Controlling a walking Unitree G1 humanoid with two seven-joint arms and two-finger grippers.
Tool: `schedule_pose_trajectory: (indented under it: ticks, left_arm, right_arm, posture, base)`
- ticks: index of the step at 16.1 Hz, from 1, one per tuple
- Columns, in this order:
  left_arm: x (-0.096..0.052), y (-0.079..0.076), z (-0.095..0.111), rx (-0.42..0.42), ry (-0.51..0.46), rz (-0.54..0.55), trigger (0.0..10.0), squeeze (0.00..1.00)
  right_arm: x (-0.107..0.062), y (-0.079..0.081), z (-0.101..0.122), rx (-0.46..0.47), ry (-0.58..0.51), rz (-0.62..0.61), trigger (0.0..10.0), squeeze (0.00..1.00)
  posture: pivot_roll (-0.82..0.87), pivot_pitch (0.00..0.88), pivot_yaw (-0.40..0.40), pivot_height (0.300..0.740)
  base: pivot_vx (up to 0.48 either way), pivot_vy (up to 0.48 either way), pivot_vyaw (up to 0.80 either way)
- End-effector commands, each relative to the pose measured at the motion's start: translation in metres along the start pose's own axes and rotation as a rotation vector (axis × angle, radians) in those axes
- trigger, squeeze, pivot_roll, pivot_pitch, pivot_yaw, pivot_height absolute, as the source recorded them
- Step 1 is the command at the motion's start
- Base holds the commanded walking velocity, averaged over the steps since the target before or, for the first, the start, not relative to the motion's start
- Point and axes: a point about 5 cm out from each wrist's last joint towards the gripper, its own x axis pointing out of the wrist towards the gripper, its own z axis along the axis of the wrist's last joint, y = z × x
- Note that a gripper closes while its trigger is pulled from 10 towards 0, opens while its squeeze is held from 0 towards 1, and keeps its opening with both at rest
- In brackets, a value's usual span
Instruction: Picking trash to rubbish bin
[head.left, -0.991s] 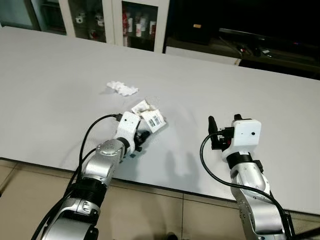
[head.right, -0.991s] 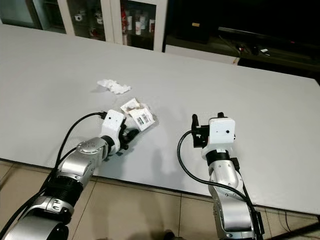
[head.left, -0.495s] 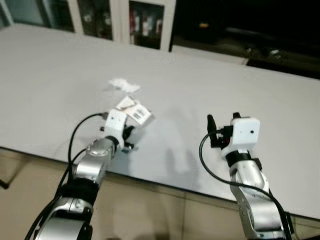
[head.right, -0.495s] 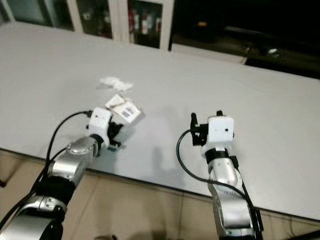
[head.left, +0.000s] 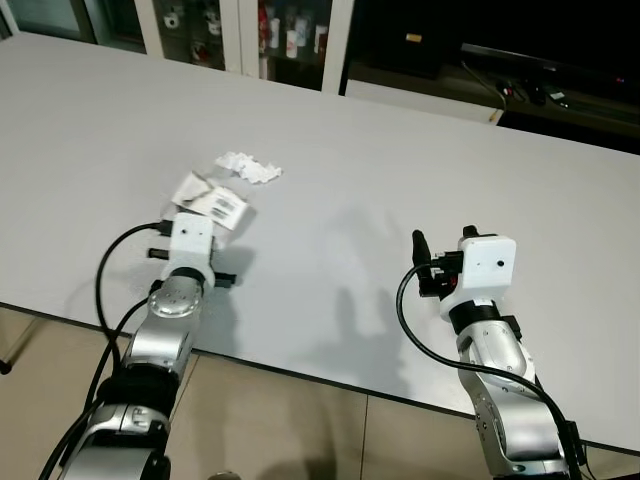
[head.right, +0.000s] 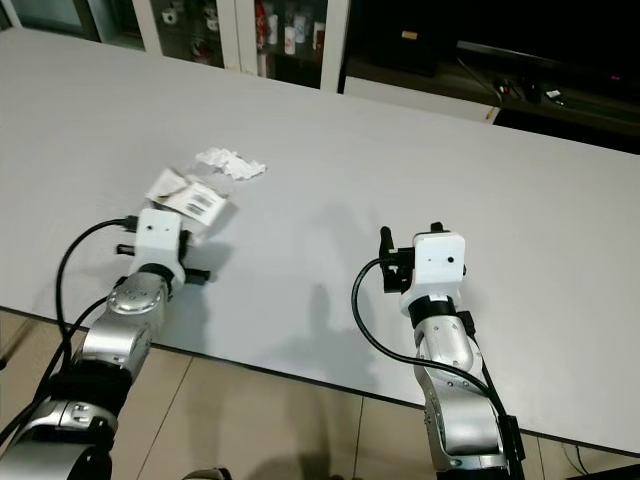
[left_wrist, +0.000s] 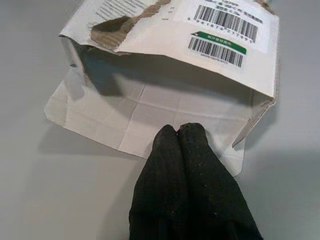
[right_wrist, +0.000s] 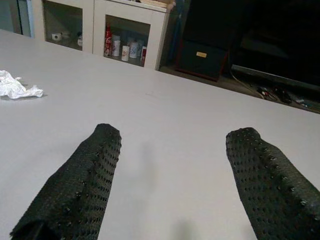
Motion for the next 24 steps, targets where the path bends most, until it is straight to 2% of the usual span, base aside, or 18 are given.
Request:
schedule_pose_trajectory:
  ticks: [1, 3, 7, 11, 14, 15, 16, 18, 20, 24]
  left_arm:
    - [-0.006, 0.000, -0.021, 0.024, 0.065, 0.030, 0.0, 0.00]
    - [-0.007, -0.004, -0.004, 0.024, -0.037, 0.048, 0.0, 0.00]
    - [-0.011, -0.027, 0.039, 0.016, -0.273, 0.007, 0.0, 0.00]
    - [-0.013, -0.040, 0.064, -0.003, -0.352, -0.026, 0.0, 0.00]
    - [-0.009, -0.046, 0.066, -0.004, -0.320, -0.032, 0.0, 0.00]
    - [-0.007, -0.048, 0.063, 0.009, -0.301, -0.040, 6.8, 1.00]
    - [-0.005, -0.048, 0.061, 0.000, -0.287, -0.028, 10.0, 1.00]
    - [-0.004, -0.047, 0.060, 0.023, -0.273, -0.027, 10.0, 1.00]
    - [-0.002, -0.043, 0.046, 0.022, -0.205, 0.002, 10.0, 1.00]
    - [-0.001, -0.037, 0.041, 0.060, -0.190, 0.050, 10.0, 1.00]
  right_arm:
    - [0.000, -0.002, 0.000, 0.002, -0.006, 0.000, 10.0, 0.00]
    - [0.001, -0.002, 0.000, 0.001, -0.007, 0.002, 10.0, 0.00]
    - [0.002, -0.003, 0.001, -0.006, -0.010, 0.005, 10.0, 0.00]
    - [0.003, -0.005, 0.002, -0.013, -0.015, 0.005, 10.0, 0.00]
    - [0.003, -0.005, 0.003, -0.016, -0.017, 0.004, 10.0, 0.00]
    - [0.003, -0.005, 0.003, -0.017, -0.018, 0.004, 10.0, 0.00]
    - [0.003, -0.005, 0.003, -0.018, -0.018, 0.004, 10.0, 0.00]
    - [0.002, -0.005, 0.003, -0.018, -0.017, 0.001, 10.0, 0.00]
    - [0.002, -0.006, 0.003, -0.018, -0.015, 0.001, 10.0, 0.00]
    - [0.001, -0.007, 0.002, -0.020, -0.011, 0.001, 10.0, 0.00]
  posture:
    - [0.27, 0.091, -0.128, 0.740]
    - [0.26, 0.091, -0.130, 0.740]
    - [0.26, 0.083, -0.136, 0.740]
    - [0.25, 0.075, -0.140, 0.740]
    - [0.25, 0.071, -0.140, 0.740]
    - [0.25, 0.071, -0.140, 0.740]
    - [0.25, 0.071, -0.140, 0.740]
    - [0.25, 0.071, -0.140, 0.740]
    - [0.24, 0.071, -0.140, 0.740]
    - [0.24, 0.075, -0.144, 0.740]
  base:
    - [0.000, 0.000, 0.00]
    - [0.000, 0.000, 0.00]
    - [0.000, 0.000, 0.00]
    - [0.000, 0.000, 0.00]
    - [0.000, 0.000, 0.00]
    - [0.000, 0.000, 0.00]
    - [0.000, 0.000, 0.00]
    - [0.000, 0.000, 0.00]
    - [0.000, 0.000, 0.00]
    - [0.000, 0.000, 0.00]
